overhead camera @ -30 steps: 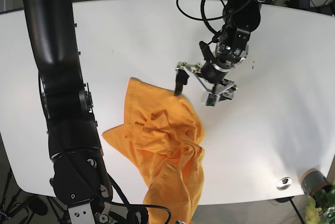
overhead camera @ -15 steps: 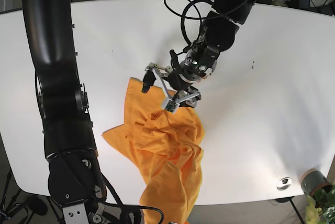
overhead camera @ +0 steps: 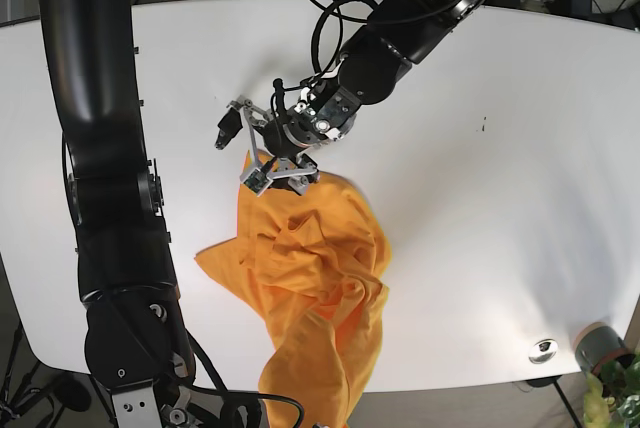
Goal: Fold the T-shirt properly
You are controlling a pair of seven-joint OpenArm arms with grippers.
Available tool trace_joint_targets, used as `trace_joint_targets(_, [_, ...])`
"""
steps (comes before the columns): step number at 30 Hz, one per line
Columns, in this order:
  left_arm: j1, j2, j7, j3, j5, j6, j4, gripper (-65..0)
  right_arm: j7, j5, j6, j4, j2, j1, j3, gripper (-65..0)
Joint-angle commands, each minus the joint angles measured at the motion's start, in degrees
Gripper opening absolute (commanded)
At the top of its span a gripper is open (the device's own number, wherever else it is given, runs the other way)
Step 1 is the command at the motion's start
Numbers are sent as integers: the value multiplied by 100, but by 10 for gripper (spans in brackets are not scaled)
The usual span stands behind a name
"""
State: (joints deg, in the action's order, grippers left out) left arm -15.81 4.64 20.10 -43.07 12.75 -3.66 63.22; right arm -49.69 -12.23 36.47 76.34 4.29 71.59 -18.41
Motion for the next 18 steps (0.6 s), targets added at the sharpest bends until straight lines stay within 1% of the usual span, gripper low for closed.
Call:
trace_joint_targets(1, [-199, 129, -133, -84, 4, 1, -120, -44, 147, -30, -29, 90, -21, 203, 44, -650])
trace_joint_targets(4, [-278, 164, -142, -234, 4, 10, -252, -46, 147, -30, -29, 90, -21, 177, 44, -650])
trace_joint_targets(11, [-278, 103, -142, -181, 4, 28, -269, -47, 147, -30, -29, 90, -12, 168, 44, -650])
trace_joint_targets(12, [-269, 50, -142, -163, 4, 28, -269, -56, 147, -30, -29, 90, 6, 168, 44, -650])
trace_joint_targets(14, [-269, -82, -124, -93, 30, 28, -269, -106, 147, -65, -29, 90, 76, 168, 44, -650])
trace_joint_targets(17, [-225, -126, -115, -58, 39, 19, -269, -135, 147, -74, -29, 90, 94, 168, 44, -650])
trace_joint_targets(18, [-164, -170, -115, -23, 39, 10, -261, -135, 147, -74, -29, 90, 102, 168, 44, -650])
